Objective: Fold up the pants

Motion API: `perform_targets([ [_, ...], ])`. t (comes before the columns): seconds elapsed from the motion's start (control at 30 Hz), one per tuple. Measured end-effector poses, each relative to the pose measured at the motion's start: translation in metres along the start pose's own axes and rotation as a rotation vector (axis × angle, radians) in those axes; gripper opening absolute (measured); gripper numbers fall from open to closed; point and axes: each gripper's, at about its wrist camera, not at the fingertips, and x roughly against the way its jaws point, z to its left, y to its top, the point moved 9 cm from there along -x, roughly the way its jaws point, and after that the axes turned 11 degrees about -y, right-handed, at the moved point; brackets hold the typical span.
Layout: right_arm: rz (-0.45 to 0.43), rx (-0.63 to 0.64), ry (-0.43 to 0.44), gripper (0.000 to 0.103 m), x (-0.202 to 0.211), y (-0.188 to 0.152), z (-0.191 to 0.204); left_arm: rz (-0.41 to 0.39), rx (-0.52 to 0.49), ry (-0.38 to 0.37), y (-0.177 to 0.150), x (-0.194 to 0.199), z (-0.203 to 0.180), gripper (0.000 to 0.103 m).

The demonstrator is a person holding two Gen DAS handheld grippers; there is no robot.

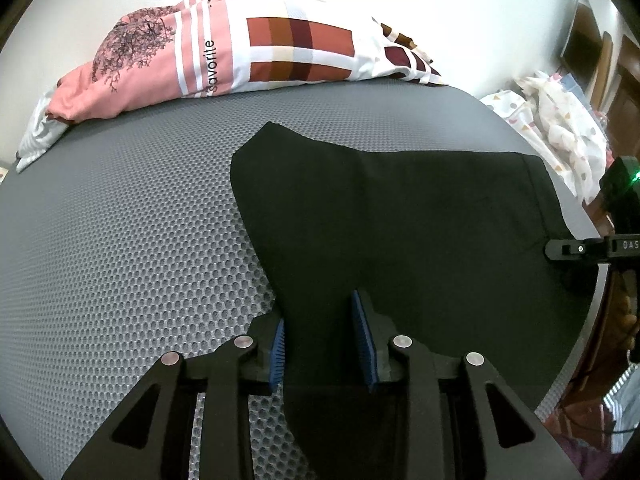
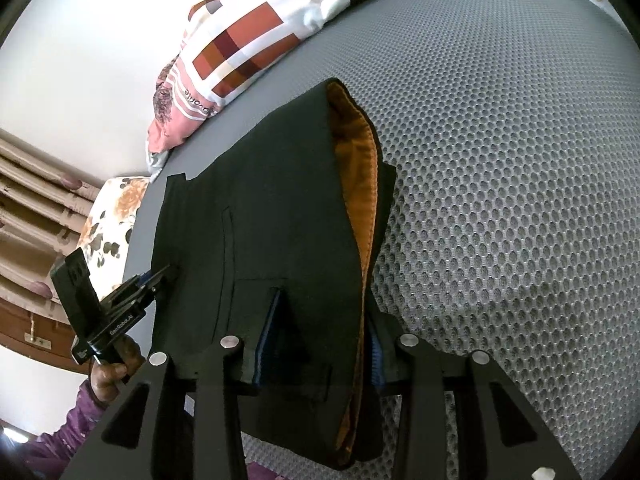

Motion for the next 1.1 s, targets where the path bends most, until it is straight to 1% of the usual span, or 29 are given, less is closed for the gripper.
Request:
perform_targets([
  [0.13, -0.002, -0.001, 0.003, 0.036, 0.0, 0.001, -0.001, -0.001, -0.009, 0.012, 0.0, 0.0, 0.0, 0.035],
  [0.33, 0.002, 0.0, 0.003, 0.039, 0.0, 0.004, -0.002, -0.002, -0.02, 0.03, -0.001, 0.0, 0.0, 0.038],
  [0.47, 0.007, 0.003, 0.013, 0.042, -0.001, 0.011, -0.001, -0.003, -0.021, 0.061, -0.001, 0.001, 0.004, 0.052],
  [0.5, 0.008, 0.003, 0.017, 0.043, -0.002, 0.013, -0.001, -0.001, -0.012, 0.067, -0.001, 0.002, 0.007, 0.058],
  [0.57, 0.008, 0.005, 0.023, 0.044, -0.003, 0.016, -0.001, 0.002, 0.01, 0.064, -0.003, 0.002, 0.011, 0.063],
  [0.67, -0.001, 0.007, 0.031, 0.045, -0.004, 0.019, 0.0, 0.005, 0.046, 0.042, -0.005, 0.002, 0.015, 0.068],
  [0.77, -0.023, 0.01, 0.043, 0.047, -0.003, 0.017, 0.0, 0.007, 0.058, 0.034, -0.007, 0.001, 0.016, 0.068],
  [0.83, -0.036, 0.006, 0.048, 0.048, -0.001, 0.015, 0.0, 0.008, 0.051, 0.042, -0.007, 0.001, 0.015, 0.068],
  [0.9, -0.048, -0.002, 0.062, 0.052, 0.0, 0.012, 0.0, 0.01, 0.045, 0.051, -0.007, 0.0, 0.015, 0.068],
  [0.97, -0.057, -0.014, 0.085, 0.062, 0.003, 0.006, 0.002, 0.012, 0.039, 0.061, -0.008, 0.0, 0.014, 0.068],
  [1.0, -0.058, -0.012, 0.09, 0.064, 0.003, 0.006, 0.003, 0.012, 0.038, 0.066, -0.008, 0.001, 0.014, 0.069],
  [1.07, -0.06, 0.014, 0.083, 0.074, 0.003, 0.007, 0.008, 0.013, 0.038, 0.078, -0.008, 0.001, 0.014, 0.073],
  [1.1, -0.058, 0.032, 0.08, 0.076, 0.002, 0.006, 0.011, 0.014, 0.042, 0.082, -0.008, 0.001, 0.014, 0.075],
])
